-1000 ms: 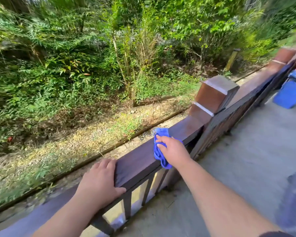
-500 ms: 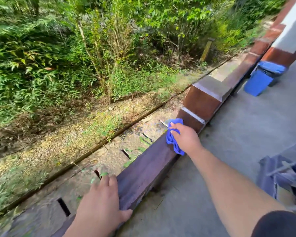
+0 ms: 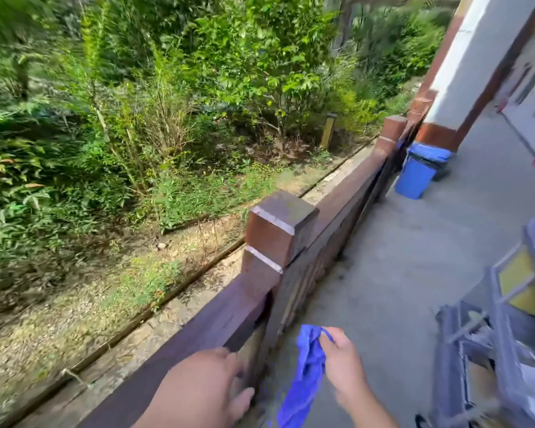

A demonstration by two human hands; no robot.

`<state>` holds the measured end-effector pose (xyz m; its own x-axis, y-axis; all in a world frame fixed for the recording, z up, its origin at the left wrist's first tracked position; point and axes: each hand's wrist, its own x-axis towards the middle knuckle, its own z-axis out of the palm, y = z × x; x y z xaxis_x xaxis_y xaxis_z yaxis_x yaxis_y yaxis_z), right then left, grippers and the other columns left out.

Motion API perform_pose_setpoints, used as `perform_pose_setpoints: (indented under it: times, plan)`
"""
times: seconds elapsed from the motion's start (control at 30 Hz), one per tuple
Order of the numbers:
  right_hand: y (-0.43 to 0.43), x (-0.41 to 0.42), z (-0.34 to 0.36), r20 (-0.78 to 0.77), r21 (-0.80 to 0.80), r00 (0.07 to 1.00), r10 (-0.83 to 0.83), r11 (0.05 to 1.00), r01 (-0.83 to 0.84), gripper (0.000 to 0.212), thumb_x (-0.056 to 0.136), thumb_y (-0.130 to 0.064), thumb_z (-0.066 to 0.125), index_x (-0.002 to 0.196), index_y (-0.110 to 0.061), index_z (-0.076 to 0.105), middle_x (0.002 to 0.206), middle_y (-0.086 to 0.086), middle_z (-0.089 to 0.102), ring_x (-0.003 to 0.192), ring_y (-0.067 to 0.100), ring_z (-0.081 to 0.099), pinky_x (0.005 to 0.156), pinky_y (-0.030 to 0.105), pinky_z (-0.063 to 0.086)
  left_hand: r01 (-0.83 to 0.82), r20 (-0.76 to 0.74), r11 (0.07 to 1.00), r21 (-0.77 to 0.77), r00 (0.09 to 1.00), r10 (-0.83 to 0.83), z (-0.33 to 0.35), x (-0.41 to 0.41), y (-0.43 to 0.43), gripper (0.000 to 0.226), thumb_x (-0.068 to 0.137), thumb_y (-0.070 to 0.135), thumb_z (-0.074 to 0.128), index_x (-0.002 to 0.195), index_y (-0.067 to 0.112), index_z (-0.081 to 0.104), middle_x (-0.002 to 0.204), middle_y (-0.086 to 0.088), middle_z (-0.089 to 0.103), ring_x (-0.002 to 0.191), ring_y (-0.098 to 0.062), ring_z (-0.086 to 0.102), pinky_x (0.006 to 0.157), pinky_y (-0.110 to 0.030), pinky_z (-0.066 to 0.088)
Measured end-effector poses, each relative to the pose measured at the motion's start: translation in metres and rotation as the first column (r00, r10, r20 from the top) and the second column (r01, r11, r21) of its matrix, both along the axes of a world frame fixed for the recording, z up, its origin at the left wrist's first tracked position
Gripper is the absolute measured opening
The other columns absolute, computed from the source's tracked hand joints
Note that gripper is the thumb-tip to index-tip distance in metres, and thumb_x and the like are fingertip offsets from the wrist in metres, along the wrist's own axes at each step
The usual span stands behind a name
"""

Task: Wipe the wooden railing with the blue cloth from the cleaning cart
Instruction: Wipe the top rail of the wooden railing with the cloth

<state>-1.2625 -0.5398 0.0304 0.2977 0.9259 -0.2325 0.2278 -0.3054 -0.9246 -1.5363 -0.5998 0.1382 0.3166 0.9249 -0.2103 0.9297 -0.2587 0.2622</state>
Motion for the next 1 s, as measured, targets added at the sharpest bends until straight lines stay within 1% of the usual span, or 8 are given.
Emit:
perform_pose_setpoints:
  times: [0.1, 0.2, 0.37, 0.43, 0.6, 0.77, 0.87, 1.0]
  plan:
    - [0.018, 0.062, -0.014, -0.299, -0.160, 0.935, -0.188, 0.976, 0.145, 0.016, 0.098, 0.002, 0.053, 0.091, -0.001, 0.068, 0.074, 0.020, 0.071, 0.063, 0.024, 0.063, 0.065, 0.036, 0.046, 0.029, -0.026, 1.000, 0.003, 0.999, -0.028, -0.001, 0.061, 0.023, 0.055, 0.086, 0.071, 0.047, 0.121, 0.031, 0.059, 0.122, 0.011, 0.062, 0.118, -0.013, 0.058, 0.089, -0.030, 0.047]
    - [0.049, 0.129, -0.020, -0.321, -0.182, 0.931, -0.171, 0.976, 0.117, 0.015, 0.096, 0.001, 0.054, 0.093, -0.002, 0.068, 0.069, 0.015, 0.073, 0.060, 0.026, 0.068, 0.062, 0.037, 0.055, 0.001, -0.037, 1.000, 0.015, 0.999, -0.001, -0.006, 0.140, 0.052, 0.048, 0.089, 0.067, 0.048, 0.117, 0.029, 0.056, 0.121, 0.009, 0.059, 0.120, -0.017, 0.056, 0.092, -0.033, 0.047]
    - [0.118, 0.198, 0.010, -0.123, -0.117, 0.992, 0.001, 0.993, -0.015, 0.027, 0.092, -0.016, 0.058, 0.079, -0.035, 0.073, 0.076, 0.006, 0.076, 0.069, 0.026, 0.066, 0.069, 0.041, 0.051, -0.149, 0.000, 0.988, 0.034, 0.989, 0.149, -0.003, 0.238, 0.114, 0.046, 0.085, 0.060, 0.053, 0.122, 0.033, 0.054, 0.125, 0.007, 0.057, 0.122, -0.020, 0.054, 0.094, -0.037, 0.051]
    - [0.151, 0.209, 0.030, -0.092, -0.047, 0.993, 0.080, 0.995, -0.084, 0.020, 0.087, -0.028, 0.056, 0.083, -0.041, 0.070, 0.084, 0.006, 0.077, 0.076, 0.027, 0.068, 0.074, 0.042, 0.053, -0.219, 0.038, 0.973, 0.068, 0.975, 0.217, 0.003, 0.260, 0.140, 0.052, 0.084, 0.059, 0.056, 0.130, 0.034, 0.051, 0.131, 0.008, 0.053, 0.125, -0.020, 0.053, 0.095, -0.039, 0.051]
    - [0.222, 0.212, 0.074, 0.078, 0.189, 0.967, 0.241, 0.949, -0.252, 0.020, 0.080, -0.041, 0.050, 0.091, -0.047, 0.067, 0.083, -0.012, 0.073, 0.082, 0.015, 0.068, 0.080, 0.038, 0.054, -0.365, 0.105, 0.914, 0.177, 0.930, 0.352, 0.023, 0.291, 0.198, 0.059, 0.080, 0.054, 0.063, 0.132, 0.032, 0.049, 0.130, 0.006, 0.052, 0.120, -0.022, 0.054, 0.094, -0.039, 0.051]
    - [0.275, 0.194, 0.102, 0.154, 0.269, 0.942, 0.297, 0.905, -0.329, 0.014, 0.092, -0.029, 0.053, 0.092, -0.033, 0.066, 0.089, -0.011, 0.071, 0.085, 0.010, 0.066, 0.081, 0.033, 0.051, -0.470, 0.130, 0.858, 0.207, 0.883, 0.452, 0.034, 0.304, 0.251, 0.071, 0.077, 0.053, 0.068, 0.138, 0.025, 0.043, 0.136, 0.001, 0.048, 0.125, -0.026, 0.049, 0.100, -0.043, 0.049]
    - [0.304, 0.183, 0.114, 0.257, 0.319, 0.913, 0.316, 0.864, -0.389, 0.015, 0.097, -0.025, 0.050, 0.096, -0.033, 0.064, 0.088, -0.018, 0.066, 0.082, -0.006, 0.059, 0.072, 0.012, 0.043, -0.514, 0.143, 0.832, 0.208, 0.858, 0.494, 0.025, 0.308, 0.284, 0.082, 0.076, 0.050, 0.071, 0.145, 0.021, 0.036, 0.147, 0.000, 0.041, 0.133, -0.028, 0.044, 0.107, -0.045, 0.046]
    - [0.345, 0.162, 0.115, 0.364, 0.303, 0.871, 0.331, 0.842, -0.446, 0.014, 0.100, -0.032, 0.045, 0.100, -0.038, 0.058, 0.089, -0.015, 0.065, 0.082, 0.013, 0.059, 0.067, 0.030, 0.040, -0.567, 0.182, 0.803, 0.186, 0.822, 0.539, -0.002, 0.310, 0.330, 0.102, 0.076, 0.053, 0.071, 0.156, 0.014, 0.022, 0.164, -0.008, 0.024, 0.147, -0.031, 0.027, 0.119, -0.045, 0.034]
